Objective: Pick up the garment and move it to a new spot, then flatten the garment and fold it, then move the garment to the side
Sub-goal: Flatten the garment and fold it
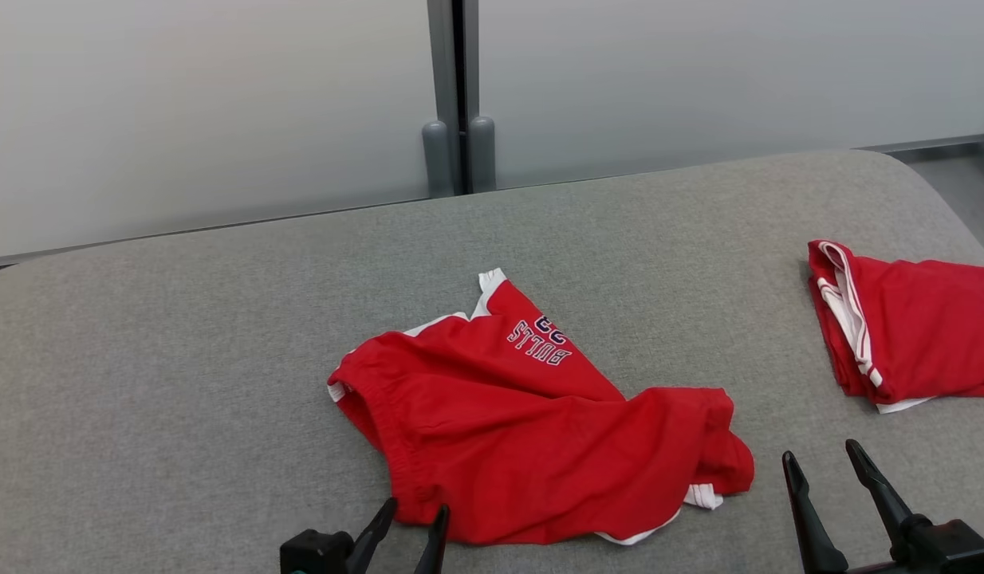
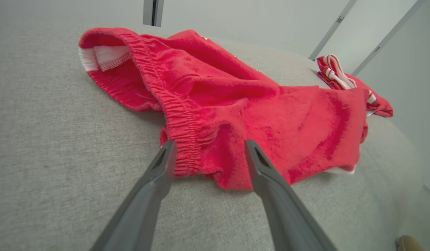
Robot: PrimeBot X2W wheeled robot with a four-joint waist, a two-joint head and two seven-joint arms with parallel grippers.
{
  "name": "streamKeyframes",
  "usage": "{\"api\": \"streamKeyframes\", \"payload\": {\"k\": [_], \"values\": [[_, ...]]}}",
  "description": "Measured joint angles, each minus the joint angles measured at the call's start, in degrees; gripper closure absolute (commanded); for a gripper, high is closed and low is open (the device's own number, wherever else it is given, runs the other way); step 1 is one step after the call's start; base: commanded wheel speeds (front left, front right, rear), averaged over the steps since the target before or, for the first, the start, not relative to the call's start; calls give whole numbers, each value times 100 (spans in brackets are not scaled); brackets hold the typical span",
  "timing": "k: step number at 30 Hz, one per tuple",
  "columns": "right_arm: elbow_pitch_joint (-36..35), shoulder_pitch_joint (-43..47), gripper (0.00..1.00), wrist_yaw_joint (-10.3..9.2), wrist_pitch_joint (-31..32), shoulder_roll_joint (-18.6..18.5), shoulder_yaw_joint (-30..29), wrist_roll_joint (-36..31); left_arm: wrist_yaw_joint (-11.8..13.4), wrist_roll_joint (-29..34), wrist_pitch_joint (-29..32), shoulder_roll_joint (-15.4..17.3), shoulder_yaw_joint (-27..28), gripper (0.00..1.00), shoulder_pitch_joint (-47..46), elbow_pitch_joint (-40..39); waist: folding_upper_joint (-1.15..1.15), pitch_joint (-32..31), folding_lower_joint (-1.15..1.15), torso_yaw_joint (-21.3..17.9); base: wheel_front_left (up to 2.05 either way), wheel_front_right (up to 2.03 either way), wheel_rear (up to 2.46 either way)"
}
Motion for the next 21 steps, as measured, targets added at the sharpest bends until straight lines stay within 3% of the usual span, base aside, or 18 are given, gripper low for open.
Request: {"api": "streamKeyframes", "payload": {"k": [5, 6, 7, 8, 9, 21], "values": [[19, -34, 0, 0, 0, 1, -27, 33, 24, -271, -189, 3, -53, 0, -246, 271, 0, 144, 0, -202, 0, 0, 0], [18, -41, 0, 0, 0, 0, -29, 47, 22, -336, -192, 2, -64, 44, -280, 321, 0, 169, 0, -232, 0, 0, 0], [19, -49, 0, 0, 0, 2, -35, 53, 21, -344, -181, 1, -78, 76, -315, 391, 0, 197, 0, -259, 0, 0, 0], [18, -60, 0, 0, 1, 3, -32, 54, 26, -343, -177, -3, -79, 95, -359, 452, 0, 225, 0, -281, 0, 0, 0], [18, -73, 0, 0, 0, 4, -33, 55, 34, -344, -190, -1, -71, 100, -405, 491, 0, 249, 0, -301, 0, 0, 0], [56, -221, 0, 0, 1, 45, -16, 102, -1, -380, -169, 74, -89, 100, -723, 755, 0, 432, 0, -403, 0, 0, 0]]}}
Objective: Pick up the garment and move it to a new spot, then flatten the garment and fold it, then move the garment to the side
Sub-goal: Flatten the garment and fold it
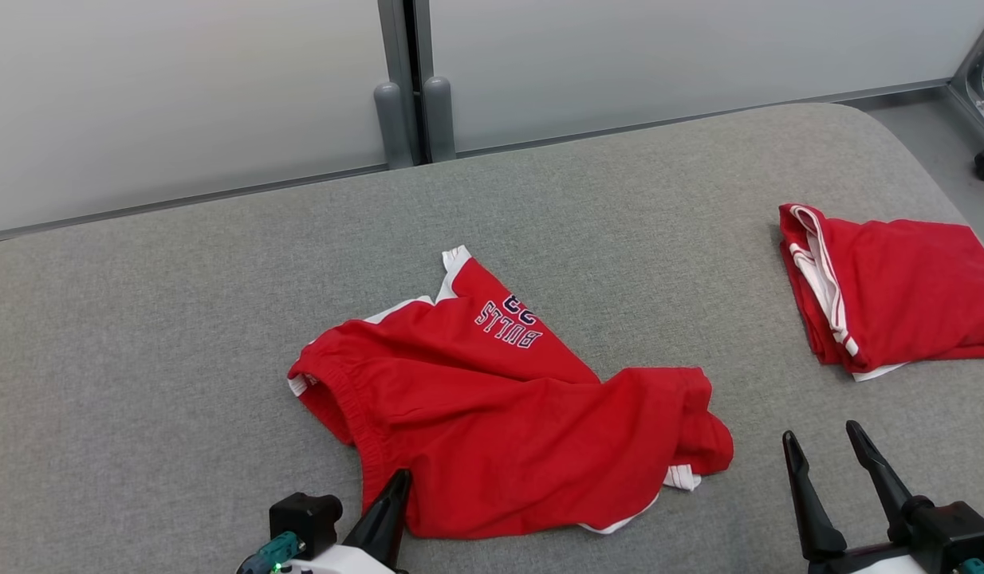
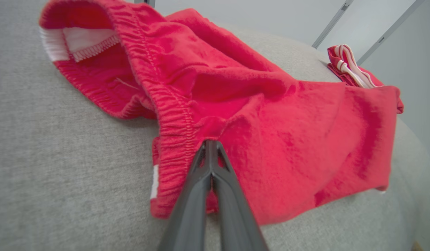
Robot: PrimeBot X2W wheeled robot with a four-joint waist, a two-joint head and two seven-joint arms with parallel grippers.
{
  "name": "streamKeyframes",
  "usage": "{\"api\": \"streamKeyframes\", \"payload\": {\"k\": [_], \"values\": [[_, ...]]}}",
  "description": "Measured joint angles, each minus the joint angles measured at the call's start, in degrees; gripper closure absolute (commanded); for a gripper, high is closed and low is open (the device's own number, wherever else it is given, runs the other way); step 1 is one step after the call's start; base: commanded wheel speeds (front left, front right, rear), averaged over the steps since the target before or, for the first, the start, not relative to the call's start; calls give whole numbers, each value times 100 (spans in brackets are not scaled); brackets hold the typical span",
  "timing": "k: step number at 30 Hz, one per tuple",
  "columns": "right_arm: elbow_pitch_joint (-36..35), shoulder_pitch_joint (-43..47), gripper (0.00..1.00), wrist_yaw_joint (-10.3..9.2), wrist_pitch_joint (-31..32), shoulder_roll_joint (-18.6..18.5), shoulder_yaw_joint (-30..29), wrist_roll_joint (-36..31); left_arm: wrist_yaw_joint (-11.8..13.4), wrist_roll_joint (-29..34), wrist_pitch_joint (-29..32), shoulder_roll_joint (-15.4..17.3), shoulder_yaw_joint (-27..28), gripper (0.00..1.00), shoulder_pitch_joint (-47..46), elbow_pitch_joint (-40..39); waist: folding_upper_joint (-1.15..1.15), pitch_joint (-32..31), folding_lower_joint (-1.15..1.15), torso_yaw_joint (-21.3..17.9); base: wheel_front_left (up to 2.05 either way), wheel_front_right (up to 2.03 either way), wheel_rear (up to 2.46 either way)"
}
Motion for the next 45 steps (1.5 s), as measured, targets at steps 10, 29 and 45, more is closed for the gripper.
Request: {"api": "streamKeyframes", "payload": {"k": [10, 29, 45], "values": [[51, -9, 0, 0, -1, 54, -18, 16, 43, -5, -16, 114, 2, 100, 1, -97, 0, -13, 0, 54, 0, 0, 0], [113, -356, 0, 0, -1, 78, 104, 78, 121, -37, 93, 313, 203, 100, -1402, 942, 0, 463, 0, -236, 0, 0, 0], [211, -319, 0, 0, 0, 93, 55, 68, 54, 3, -257, 427, 299, 24, -2019, 1649, 0, 205, 0, -68, 0, 0, 0]]}}
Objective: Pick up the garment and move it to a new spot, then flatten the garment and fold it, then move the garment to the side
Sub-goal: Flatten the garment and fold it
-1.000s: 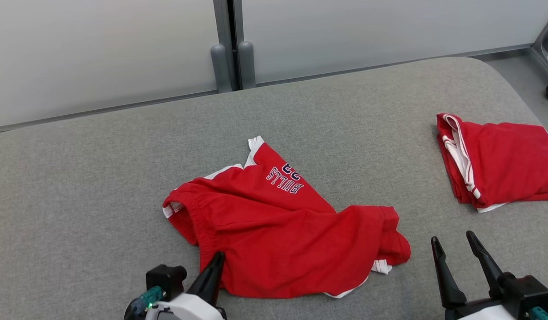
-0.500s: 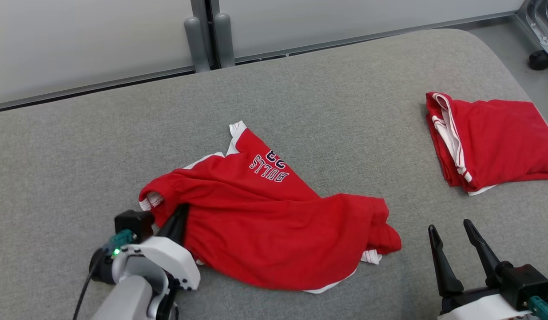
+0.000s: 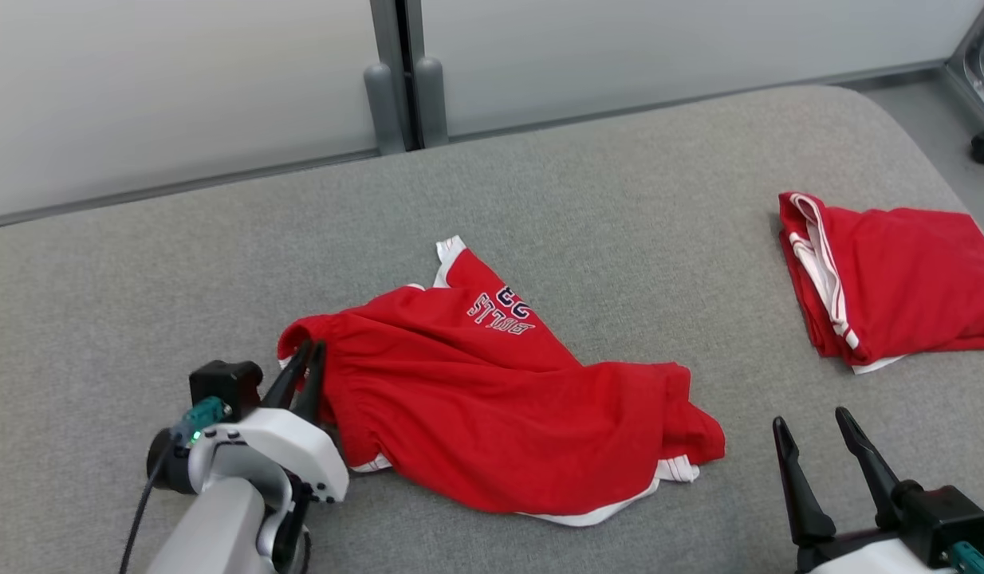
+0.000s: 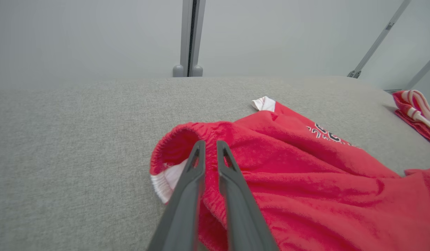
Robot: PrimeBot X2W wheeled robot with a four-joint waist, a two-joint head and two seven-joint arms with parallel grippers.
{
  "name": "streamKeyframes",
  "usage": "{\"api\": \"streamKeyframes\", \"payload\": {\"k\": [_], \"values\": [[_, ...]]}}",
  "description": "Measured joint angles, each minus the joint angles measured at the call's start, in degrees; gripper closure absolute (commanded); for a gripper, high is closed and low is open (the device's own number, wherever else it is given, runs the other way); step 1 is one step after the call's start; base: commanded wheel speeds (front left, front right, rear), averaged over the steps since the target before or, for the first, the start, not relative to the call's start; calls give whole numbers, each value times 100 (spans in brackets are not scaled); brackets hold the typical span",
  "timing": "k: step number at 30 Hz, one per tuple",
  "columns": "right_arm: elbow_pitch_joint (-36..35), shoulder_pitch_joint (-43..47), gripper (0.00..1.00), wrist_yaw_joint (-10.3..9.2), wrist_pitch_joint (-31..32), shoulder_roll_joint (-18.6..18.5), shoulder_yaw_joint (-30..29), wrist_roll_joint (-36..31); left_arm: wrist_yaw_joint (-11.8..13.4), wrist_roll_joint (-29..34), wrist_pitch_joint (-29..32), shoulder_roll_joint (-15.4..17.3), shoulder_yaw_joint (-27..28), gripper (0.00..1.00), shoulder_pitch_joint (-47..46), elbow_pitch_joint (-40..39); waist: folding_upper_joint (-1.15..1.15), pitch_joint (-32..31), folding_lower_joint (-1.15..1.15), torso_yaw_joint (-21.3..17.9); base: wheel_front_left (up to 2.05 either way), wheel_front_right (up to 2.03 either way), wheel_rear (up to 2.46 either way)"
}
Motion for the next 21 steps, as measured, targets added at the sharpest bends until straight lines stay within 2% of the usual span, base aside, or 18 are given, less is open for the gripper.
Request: {"api": "streamKeyframes", "payload": {"k": [1, 5, 8, 11, 15, 21], "values": [[-1, 47, 0, 0, -1, 0, -11, -2, -18, 1, -12, -16, -3, 0, 68, -101, 0, -56, 0, 21, 0, 0, 0], [-91, 241, 0, 0, -1, -14, -126, -26, 64, 27, -70, -40, 123, 0, 677, -894, 0, -303, 0, 129, 0, 0, 0], [-174, 372, 0, 0, -1, -26, -191, -64, 308, 136, -78, 22, 390, 0, 1369, -1886, 0, -460, 0, 259, 0, 0, 0], [-225, 439, 0, 0, 0, -35, -198, -73, 423, 152, -78, -42, 560, 0, 2223, -2601, 0, -590, 0, 390, 0, 0, 0], [-272, 436, 0, 0, 0, -69, -134, -90, 397, 121, -78, -140, 405, 0, 2863, -2856, 0, -629, 0, 550, 0, 0, 0], [-270, 333, 0, 0, -1, -109, -10, -85, 112, 111, 253, -216, 12, 0, 2703, -2671, 0, -437, 0, 597, 0, 0, 0]]}}
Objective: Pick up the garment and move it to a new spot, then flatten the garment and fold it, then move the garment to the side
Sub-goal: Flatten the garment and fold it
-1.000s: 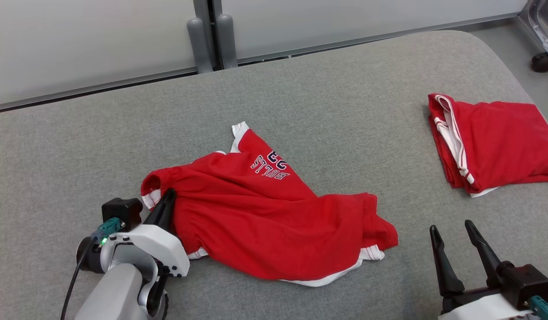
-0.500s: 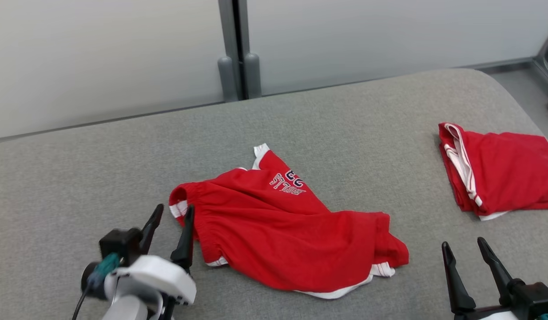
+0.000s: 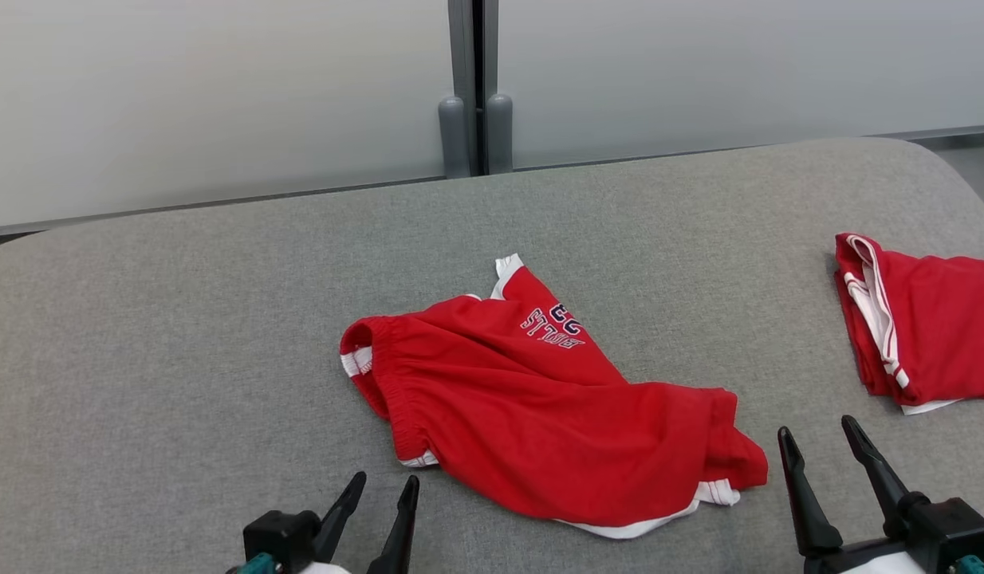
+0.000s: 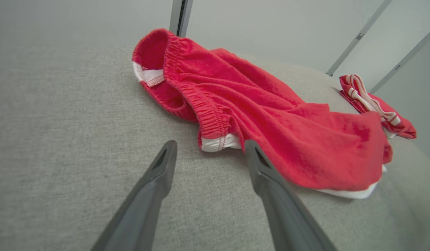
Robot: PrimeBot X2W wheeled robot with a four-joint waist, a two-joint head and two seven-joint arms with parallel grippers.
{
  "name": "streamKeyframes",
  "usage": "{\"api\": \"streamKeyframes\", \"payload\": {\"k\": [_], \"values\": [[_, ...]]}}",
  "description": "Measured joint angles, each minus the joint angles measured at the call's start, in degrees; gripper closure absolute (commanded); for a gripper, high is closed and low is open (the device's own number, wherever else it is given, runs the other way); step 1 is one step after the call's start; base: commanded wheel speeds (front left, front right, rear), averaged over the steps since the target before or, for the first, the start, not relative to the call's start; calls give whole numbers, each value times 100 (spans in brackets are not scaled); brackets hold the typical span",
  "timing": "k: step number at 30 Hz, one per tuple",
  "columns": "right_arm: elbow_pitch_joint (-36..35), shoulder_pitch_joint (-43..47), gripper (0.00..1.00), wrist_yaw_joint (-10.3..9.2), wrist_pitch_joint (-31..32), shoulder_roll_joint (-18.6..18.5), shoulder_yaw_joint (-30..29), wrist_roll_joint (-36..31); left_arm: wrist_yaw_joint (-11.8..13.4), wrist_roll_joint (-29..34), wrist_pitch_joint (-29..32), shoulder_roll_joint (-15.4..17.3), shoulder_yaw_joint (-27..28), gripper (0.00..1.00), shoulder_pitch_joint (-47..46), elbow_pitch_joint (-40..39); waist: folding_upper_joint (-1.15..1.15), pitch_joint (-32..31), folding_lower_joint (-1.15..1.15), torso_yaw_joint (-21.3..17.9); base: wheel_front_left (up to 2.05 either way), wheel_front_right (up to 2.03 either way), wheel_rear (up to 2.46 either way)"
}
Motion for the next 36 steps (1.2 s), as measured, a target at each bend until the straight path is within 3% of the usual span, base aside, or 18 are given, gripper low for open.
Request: {"api": "streamKeyframes", "payload": {"k": [10, 13, 15, 16, 21, 24, 29, 33, 36], "values": [[62, -127, 0, 0, 0, 13, 22, 47, -158, 78, 211, 110, -131, 0, -731, 880, 0, 283, 0, -300, 0, 0, 0], [60, -138, 0, 0, 0, 26, -5, 78, -276, 45, 240, 135, -222, 52, -822, 969, 0, 346, 0, -375, 0, 0, 0], [60, -141, 0, 0, 1, 43, -5, 78, -325, 49, 267, 190, -299, 78, -860, 1046, 0, 380, 0, -397, 0, 0, 0], [62, -141, 0, 0, 0, 51, -4, 78, -330, 47, 264, 209, -313, 100, -879, 1078, 0, 390, 0, -401, 0, 0, 0], [65, -148, 0, 0, 1, 77, -20, 87, -433, 45, 309, 282, -542, 100, -1019, 1040, 0, 430, 0, -330, 0, 0, 0], [60, -149, 0, 0, 1, 82, -79, 87, -463, 83, 416, 485, -720, 100, -1025, 743, 0, 440, 0, -243, 0, 0, 0], [62, -143, 0, 0, 0, 88, -122, 87, -501, 71, 983, 1144, -1054, 100, -734, -250, 0, 440, 0, -78, 0, 0, 0], [62, -143, 0, 0, 1, 90, -129, 87, -502, -167, 1440, 1735, -1013, 100, -379, -1173, 0, 447, 0, 0, 0, 0, 0], [98, -159, 0, 0, 0, 92, -44, 87, -320, -209, 1432, 1961, -789, 100, -243, -1480, 0, 453, 0, 1, 0, 0, 0]]}}
